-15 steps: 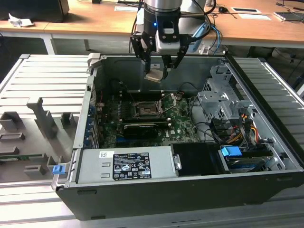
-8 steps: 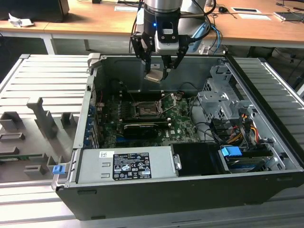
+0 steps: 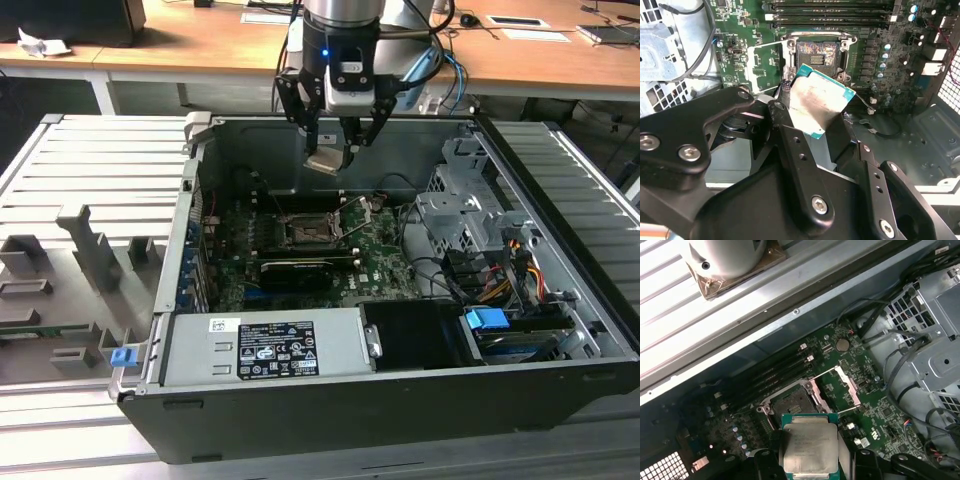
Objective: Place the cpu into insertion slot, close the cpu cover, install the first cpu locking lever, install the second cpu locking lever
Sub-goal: 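Place the cpu into insertion slot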
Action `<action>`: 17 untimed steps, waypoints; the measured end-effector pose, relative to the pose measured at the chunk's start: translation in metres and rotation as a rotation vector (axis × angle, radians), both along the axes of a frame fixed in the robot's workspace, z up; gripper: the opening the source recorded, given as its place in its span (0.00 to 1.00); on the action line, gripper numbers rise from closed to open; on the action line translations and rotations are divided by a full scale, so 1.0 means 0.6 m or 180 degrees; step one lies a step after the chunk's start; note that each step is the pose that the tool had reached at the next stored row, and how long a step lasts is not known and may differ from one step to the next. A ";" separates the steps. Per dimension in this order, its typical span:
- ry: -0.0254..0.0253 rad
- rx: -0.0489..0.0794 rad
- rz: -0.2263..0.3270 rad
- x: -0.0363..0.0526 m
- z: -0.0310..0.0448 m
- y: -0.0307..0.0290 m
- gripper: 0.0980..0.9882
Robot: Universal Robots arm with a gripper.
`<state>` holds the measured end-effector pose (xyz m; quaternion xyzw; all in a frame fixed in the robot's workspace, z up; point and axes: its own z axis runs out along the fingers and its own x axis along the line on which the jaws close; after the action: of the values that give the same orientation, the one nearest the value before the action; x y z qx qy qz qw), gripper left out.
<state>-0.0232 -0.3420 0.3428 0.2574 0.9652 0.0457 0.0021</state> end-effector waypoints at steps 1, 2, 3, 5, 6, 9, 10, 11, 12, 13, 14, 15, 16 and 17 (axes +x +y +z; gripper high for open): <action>0.0000 0.0000 -0.0012 0.000 0.000 0.0000 0.48; 0.0000 0.0000 -0.0022 0.000 0.000 0.0000 0.48; 0.0000 0.0000 -0.0028 0.000 -0.001 0.0000 0.48; 0.0000 0.0000 -0.0048 0.000 -0.001 0.0000 0.48; 0.0000 0.0000 -0.0055 0.000 -0.001 0.0000 0.48; 0.0000 0.0000 -0.0074 0.000 -0.002 0.0000 0.48; 0.0000 0.0000 -0.0079 0.000 -0.002 0.0000 0.48; 0.0000 0.0000 -0.0084 0.000 -0.002 0.0000 0.48; 0.0000 0.0000 -0.0092 0.000 -0.002 0.0000 0.48; 0.0000 0.0000 -0.0097 0.000 -0.002 0.0000 0.48; 0.0000 0.0000 -0.0104 0.000 -0.003 0.0000 0.48; 0.0000 0.0000 -0.0109 0.000 -0.003 0.0000 0.48; 0.0000 0.0000 -0.0113 0.000 -0.003 0.0000 0.48; 0.0000 0.0000 -0.0118 0.000 -0.003 0.0000 0.48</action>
<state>-0.0233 -0.3419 0.3410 0.2753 0.9603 0.0457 0.0029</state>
